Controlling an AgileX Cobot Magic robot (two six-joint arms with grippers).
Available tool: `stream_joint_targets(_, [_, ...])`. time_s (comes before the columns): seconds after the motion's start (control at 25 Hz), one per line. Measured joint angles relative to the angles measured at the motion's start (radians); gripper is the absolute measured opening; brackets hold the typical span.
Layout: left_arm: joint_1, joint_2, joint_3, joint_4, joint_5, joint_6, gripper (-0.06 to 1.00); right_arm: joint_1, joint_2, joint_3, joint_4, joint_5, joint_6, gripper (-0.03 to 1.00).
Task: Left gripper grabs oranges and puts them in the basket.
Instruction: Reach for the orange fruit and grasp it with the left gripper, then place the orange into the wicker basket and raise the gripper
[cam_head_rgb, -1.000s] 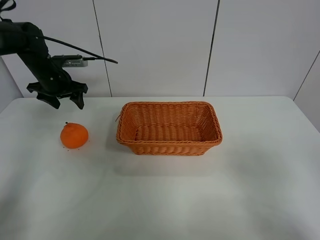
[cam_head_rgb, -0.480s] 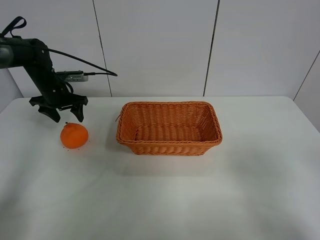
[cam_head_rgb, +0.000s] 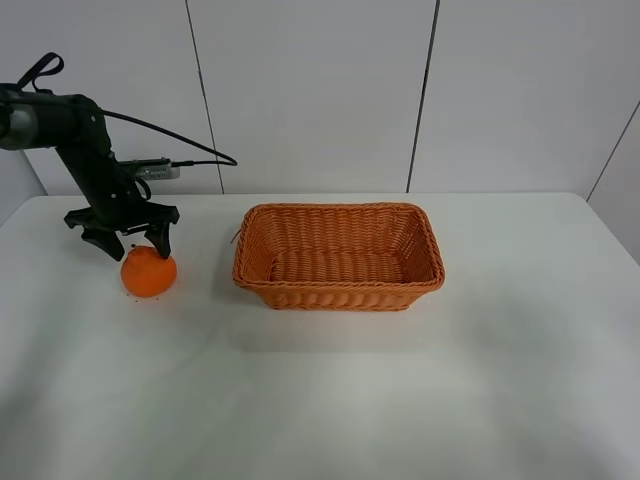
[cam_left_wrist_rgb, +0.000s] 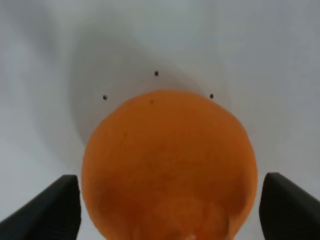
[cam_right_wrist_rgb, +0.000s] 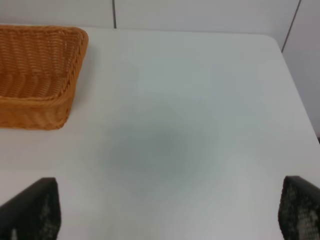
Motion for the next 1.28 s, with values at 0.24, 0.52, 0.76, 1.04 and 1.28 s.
stream_joint_targets(0.24, [0.0, 0.017, 0.056, -0.002, -0.026, 0.0, 0.84, 0.0, 0.0, 0.0, 0.0, 0.0, 0.0, 0.69])
stream_joint_targets(0.52, [0.0, 0.015, 0.072, -0.002, -0.045, -0.011, 0.34, 0.0, 0.0, 0.0, 0.0, 0.0, 0.0, 0.69])
stream_joint_targets(0.76, [0.0, -0.01, 0.04, -0.001, -0.002, -0.003, 0.2, 0.0, 0.0, 0.0, 0.0, 0.0, 0.0, 0.69])
stream_joint_targets(1.04, [0.0, -0.094, -0.134, -0.002, 0.129, -0.003, 0.2, 0.0, 0.0, 0.0, 0.0, 0.0, 0.0, 0.69])
stream_joint_targets(1.28, [-0.013, -0.15, -0.257, 0.002, 0.223, -0.003, 0.2, 0.0, 0.0, 0.0, 0.0, 0.0, 0.0, 0.69])
